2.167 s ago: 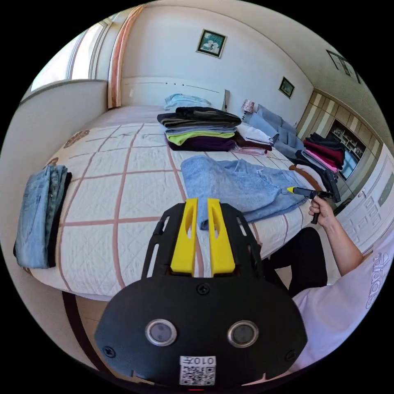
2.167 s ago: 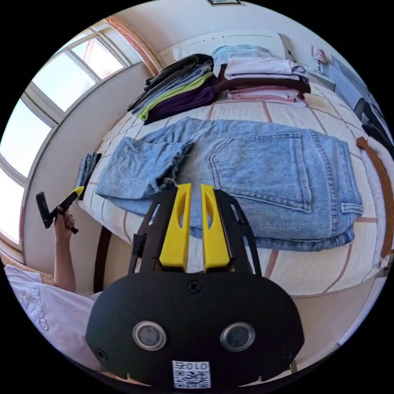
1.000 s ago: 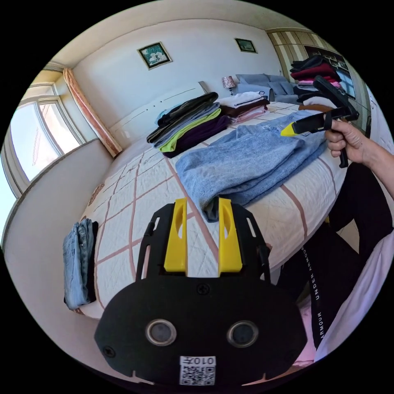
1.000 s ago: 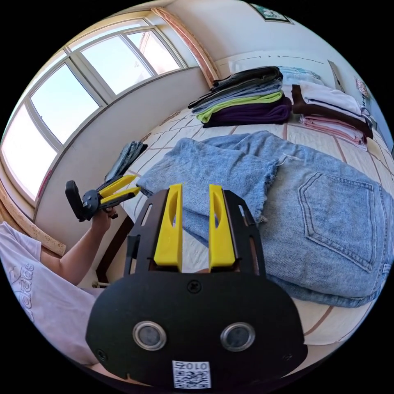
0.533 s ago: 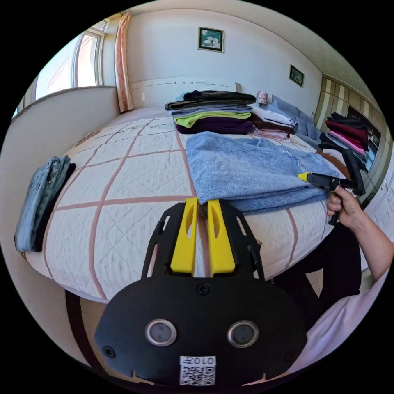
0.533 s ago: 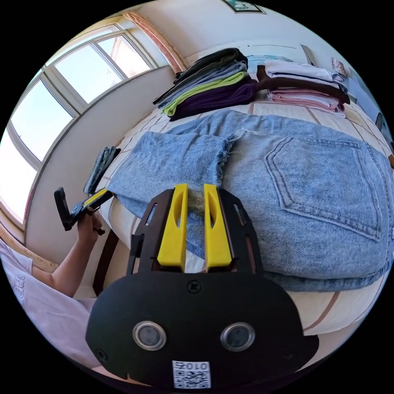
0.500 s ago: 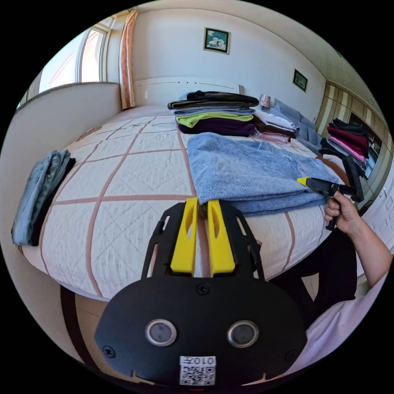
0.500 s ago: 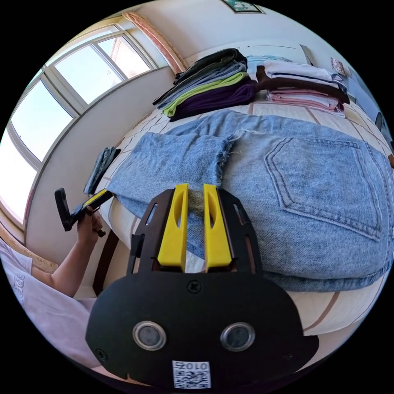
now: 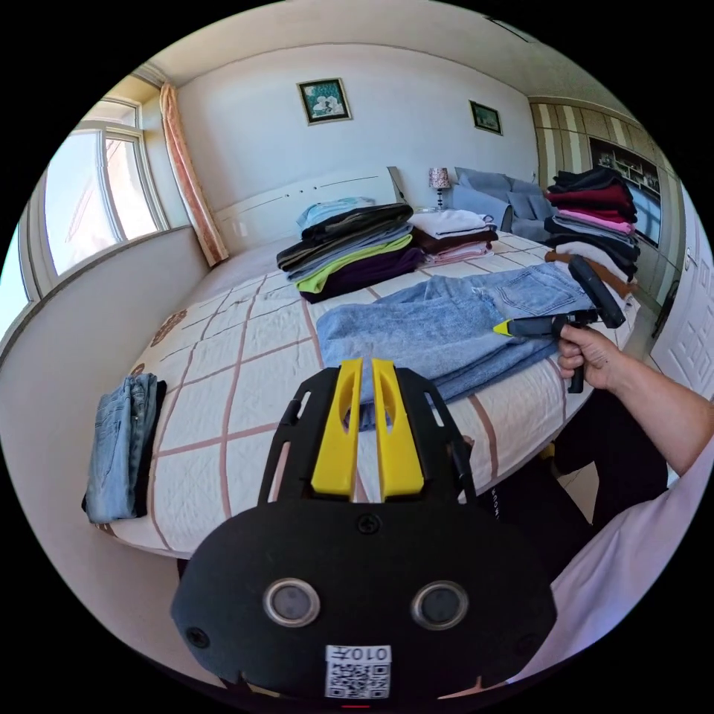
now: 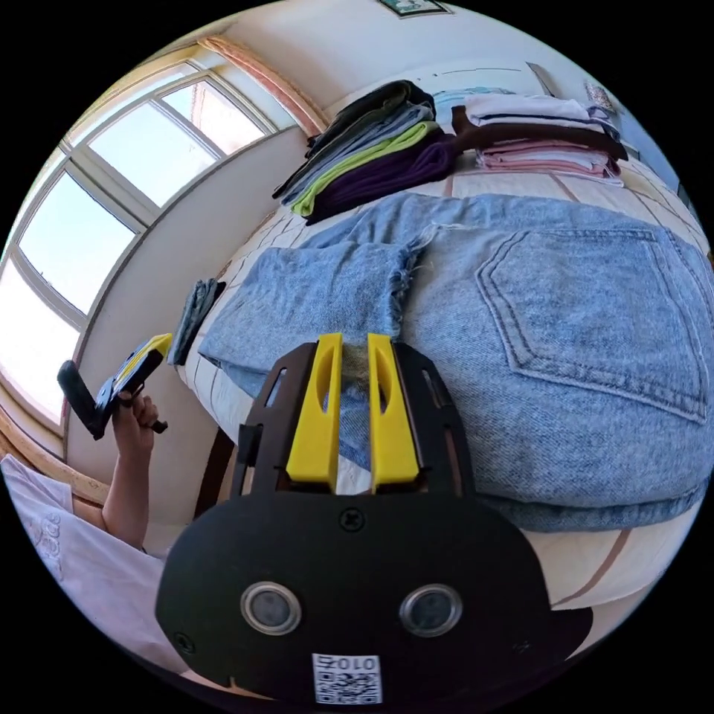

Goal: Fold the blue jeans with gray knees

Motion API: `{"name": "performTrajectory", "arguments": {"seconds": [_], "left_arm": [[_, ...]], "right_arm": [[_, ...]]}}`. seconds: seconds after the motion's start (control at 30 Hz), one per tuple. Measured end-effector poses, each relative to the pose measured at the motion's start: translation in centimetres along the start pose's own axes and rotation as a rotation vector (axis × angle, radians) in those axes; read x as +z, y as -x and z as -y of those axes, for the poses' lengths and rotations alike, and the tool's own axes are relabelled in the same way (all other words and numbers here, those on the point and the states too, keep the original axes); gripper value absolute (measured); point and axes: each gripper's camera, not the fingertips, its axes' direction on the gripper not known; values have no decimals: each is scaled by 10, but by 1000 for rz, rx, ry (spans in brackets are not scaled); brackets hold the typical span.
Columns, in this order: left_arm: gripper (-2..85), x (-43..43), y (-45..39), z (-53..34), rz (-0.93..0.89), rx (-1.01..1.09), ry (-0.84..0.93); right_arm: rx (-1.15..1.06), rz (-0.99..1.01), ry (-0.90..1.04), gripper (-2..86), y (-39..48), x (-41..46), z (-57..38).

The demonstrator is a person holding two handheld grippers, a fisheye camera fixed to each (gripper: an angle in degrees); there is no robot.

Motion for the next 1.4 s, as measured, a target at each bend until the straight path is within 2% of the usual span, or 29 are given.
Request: {"name": "performTrajectory", "arguments": {"seconds": [0.1,0.2,0.27,0.3,0.37,0.5,0.63,0.8,0.97,1.03,1.1,1.2,1.27,1.4], "left_arm": [[16,16,-13,23,-40,47,-9],[20,48,-27,35,-40,99,52],[21,90,-27,33,-42,77,227],[21,107,-22,24,-80,35,249],[19,103,-6,15,-139,-73,171],[11,85,6,22,-219,-105,156],[6,51,3,21,-155,-71,94],[3,34,10,-3,-170,-78,120],[0,23,20,-24,-173,-92,122],[-1,16,27,-28,-183,-109,100],[-1,11,32,-29,-189,-119,78],[-2,-3,40,-30,-192,-133,33],[-2,-11,44,-33,-195,-140,15],[-2,-27,57,-44,-183,-167,-10]], "right_arm": [[17,29,-53,87,-10,-38,-7],[125,-139,-338,110,-35,-113,-43],[303,-320,-525,140,-70,-165,-80],[352,-352,-552,146,-79,-175,-90],[550,-359,-613,160,-117,-200,-122],[686,-273,-616,166,-153,-198,-138],[703,-245,-571,166,-156,-174,-113],[814,-358,-579,131,-137,-159,-100],[859,-83,-668,82,-144,-154,-128],[857,-38,-692,79,-134,-155,-129],[822,-39,-709,78,-113,-159,-119],[613,-199,-660,77,-42,-168,-69],[364,-396,-577,76,44,-155,-20],[-64,-567,-495,75,189,-88,19]]}}
